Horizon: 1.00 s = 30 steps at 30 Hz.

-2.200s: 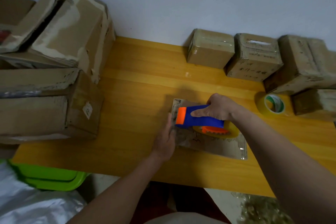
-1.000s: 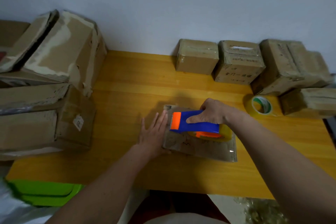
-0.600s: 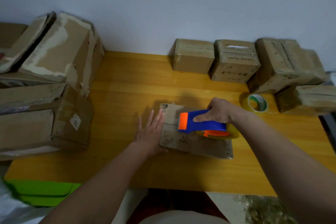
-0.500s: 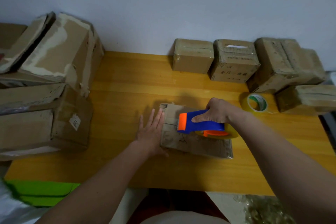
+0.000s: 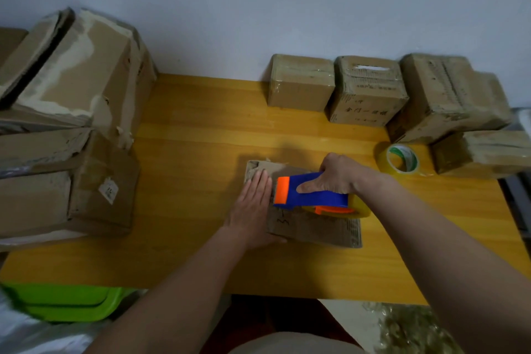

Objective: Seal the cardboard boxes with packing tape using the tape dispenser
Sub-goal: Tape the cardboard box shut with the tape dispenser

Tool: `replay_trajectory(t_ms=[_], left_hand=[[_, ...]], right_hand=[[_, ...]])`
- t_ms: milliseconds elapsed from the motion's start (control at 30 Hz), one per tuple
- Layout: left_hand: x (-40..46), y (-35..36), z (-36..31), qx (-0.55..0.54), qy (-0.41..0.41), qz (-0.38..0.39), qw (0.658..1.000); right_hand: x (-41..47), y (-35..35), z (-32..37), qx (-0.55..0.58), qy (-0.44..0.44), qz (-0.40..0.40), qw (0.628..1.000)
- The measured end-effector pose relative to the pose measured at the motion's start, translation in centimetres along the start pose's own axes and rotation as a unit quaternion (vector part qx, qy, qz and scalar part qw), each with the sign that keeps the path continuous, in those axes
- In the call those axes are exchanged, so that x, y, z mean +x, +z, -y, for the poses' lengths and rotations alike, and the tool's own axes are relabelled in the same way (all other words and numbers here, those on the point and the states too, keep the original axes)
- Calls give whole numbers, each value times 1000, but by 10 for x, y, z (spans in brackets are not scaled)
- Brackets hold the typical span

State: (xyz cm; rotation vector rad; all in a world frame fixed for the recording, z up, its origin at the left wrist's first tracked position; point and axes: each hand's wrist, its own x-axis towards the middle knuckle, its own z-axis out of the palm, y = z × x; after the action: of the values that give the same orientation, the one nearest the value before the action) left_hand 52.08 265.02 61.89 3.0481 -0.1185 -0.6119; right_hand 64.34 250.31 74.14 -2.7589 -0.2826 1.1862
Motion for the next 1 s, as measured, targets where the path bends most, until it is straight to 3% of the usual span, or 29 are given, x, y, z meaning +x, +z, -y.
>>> replay_trajectory(t_ms=[333,633,767,1000], left_hand=[[-2,-4,-2,-19,-7,-5,1000],[0,-10,-12,-4,-30,5,1000],[4,-10,-34,35,31,-26,999],[7,-2,-37,20,29,-30,999]], right_hand=[[-17,-9,-41,0,40,10,999],[-7,-7,-33,-56,38,11,998],[-4,-9,-29,-75,42,23,996],[1,-9,-31,-75,34,27,996]])
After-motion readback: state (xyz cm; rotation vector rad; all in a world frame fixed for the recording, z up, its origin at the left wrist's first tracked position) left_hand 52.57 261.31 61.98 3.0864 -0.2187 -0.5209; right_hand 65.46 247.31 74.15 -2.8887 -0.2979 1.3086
